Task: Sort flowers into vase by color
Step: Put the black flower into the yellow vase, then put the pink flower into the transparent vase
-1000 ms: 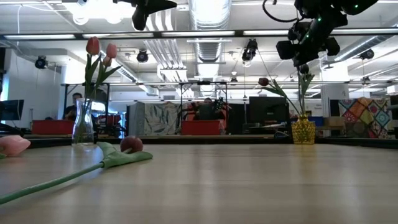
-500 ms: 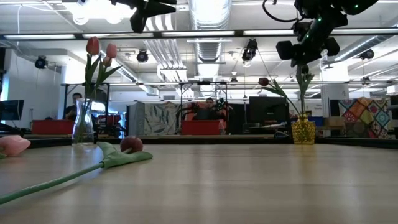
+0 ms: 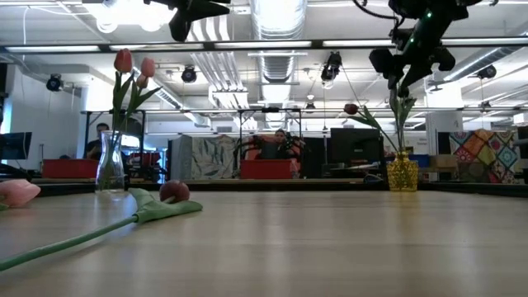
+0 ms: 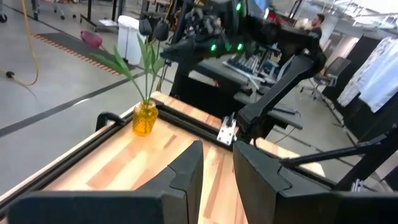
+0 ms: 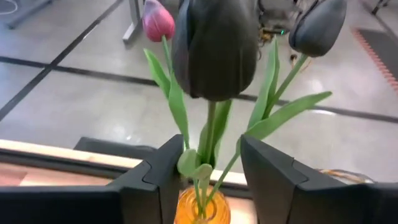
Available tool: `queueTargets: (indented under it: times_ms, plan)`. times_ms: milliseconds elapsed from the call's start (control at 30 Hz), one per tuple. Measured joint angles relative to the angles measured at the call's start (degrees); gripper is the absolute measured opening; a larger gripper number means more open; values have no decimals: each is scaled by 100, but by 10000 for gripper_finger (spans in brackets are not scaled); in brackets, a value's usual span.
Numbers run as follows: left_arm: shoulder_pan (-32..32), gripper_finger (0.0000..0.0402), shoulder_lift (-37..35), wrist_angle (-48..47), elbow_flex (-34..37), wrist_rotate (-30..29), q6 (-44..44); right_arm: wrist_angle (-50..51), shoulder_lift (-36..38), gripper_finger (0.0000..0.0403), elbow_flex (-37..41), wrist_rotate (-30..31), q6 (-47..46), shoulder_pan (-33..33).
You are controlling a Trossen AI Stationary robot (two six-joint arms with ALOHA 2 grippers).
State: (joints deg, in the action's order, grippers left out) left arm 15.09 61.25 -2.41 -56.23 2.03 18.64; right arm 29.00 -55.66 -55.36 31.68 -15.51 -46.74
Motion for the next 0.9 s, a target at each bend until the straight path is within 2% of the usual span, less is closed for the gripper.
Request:
queueTargets:
  times_ms: [367, 667, 833, 900]
  plan:
    - [17, 74, -43, -163, 0, -9, -14, 1126, 0, 216, -764, -449, -201, 0]
    - [19, 74, -236, -383, 0, -162, -14, 1977, 0, 219, -1648, -835, 425, 0]
    - [20, 74, -386, -542, 0, -164, -13, 2818, 2, 219, -2304, -1260, 762, 0]
    - [19, 74, -418, -557, 0, -164, -12, 2962, 2, 212, -2444, -1638, 925, -2]
